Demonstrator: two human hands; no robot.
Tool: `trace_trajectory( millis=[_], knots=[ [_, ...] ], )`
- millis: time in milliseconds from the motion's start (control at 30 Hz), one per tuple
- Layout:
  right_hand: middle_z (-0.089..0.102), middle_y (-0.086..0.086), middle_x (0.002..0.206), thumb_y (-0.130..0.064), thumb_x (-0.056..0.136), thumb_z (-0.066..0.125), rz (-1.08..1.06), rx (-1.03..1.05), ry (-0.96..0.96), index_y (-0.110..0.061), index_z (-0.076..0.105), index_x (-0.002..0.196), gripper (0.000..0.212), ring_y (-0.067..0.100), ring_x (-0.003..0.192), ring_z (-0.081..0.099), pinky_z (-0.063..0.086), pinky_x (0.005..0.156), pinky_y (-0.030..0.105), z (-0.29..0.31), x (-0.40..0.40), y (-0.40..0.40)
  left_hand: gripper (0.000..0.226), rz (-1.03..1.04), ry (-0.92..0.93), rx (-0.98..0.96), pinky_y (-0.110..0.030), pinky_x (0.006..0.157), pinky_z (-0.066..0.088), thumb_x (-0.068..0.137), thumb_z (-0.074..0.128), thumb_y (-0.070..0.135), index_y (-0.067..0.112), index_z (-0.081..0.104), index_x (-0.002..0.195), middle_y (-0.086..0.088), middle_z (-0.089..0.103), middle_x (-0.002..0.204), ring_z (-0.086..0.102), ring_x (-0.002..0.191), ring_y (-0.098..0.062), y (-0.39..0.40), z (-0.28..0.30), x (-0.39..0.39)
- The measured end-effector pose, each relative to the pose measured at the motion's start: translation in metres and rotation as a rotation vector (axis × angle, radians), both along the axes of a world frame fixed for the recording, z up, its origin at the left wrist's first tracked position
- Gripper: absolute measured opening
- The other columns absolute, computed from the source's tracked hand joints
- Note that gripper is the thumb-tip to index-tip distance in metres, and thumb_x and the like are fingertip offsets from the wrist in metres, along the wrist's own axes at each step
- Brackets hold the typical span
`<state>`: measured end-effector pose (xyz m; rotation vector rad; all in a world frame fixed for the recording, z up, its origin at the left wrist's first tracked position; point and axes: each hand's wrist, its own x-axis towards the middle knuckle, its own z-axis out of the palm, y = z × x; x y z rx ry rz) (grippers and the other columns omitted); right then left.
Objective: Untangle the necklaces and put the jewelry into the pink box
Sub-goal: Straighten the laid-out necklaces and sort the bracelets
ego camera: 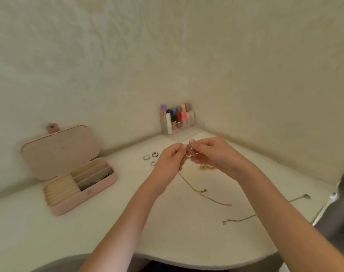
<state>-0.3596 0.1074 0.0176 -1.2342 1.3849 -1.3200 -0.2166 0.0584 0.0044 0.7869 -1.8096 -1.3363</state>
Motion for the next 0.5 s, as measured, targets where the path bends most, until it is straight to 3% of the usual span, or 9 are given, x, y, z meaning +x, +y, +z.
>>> trace_trajectory(
  millis=[133, 233, 500],
  knots=[
    [0.071, 0.007, 0.083, -0.019, 0.087, 0.067, 0.051, -0.028, -0.053, -0.002, 0.072, 0.096, 0.02, 0.009, 0.071, 0.064, 0.054, 0.068, 0.018, 0.004, 0.032, -0.021, 0.037, 0.154, -0.082, -0.173, -0.017, 0.054, 0.032, 0.1, 0.042, 0.019, 0.019, 0.052, 0.064, 0.014, 0.047, 0.052, 0.04, 0.049, 0.002, -0.015, 0.007, 0.032],
    [0.069, 0.006, 0.074, -0.013, 0.085, 0.07, 0.021, -0.11, 0.002, -0.002, 0.071, 0.09, 0.013, 0.012, 0.064, 0.062, 0.055, 0.063, 0.022, 0.009, 0.059, -0.04, 0.039, 0.258, -0.107, -0.173, -0.017, 0.051, 0.032, 0.1, 0.041, 0.019, 0.021, 0.057, 0.064, 0.012, 0.053, 0.053, 0.041, 0.047, 0.001, -0.022, 0.01, 0.055],
    [0.065, 0.004, 0.074, -0.009, 0.089, 0.064, 0.065, -0.166, 0.034, 0.0, 0.066, 0.098, 0.014, 0.013, 0.052, 0.061, 0.053, 0.05, 0.018, 0.036, 0.116, -0.092, 0.026, 0.319, 0.086, 0.024, -0.015, 0.047, 0.031, 0.1, 0.043, 0.016, 0.012, 0.067, 0.108, 0.007, 0.056, 0.062, 0.039, 0.052, -0.006, -0.03, 0.011, 0.122]
  ],
)
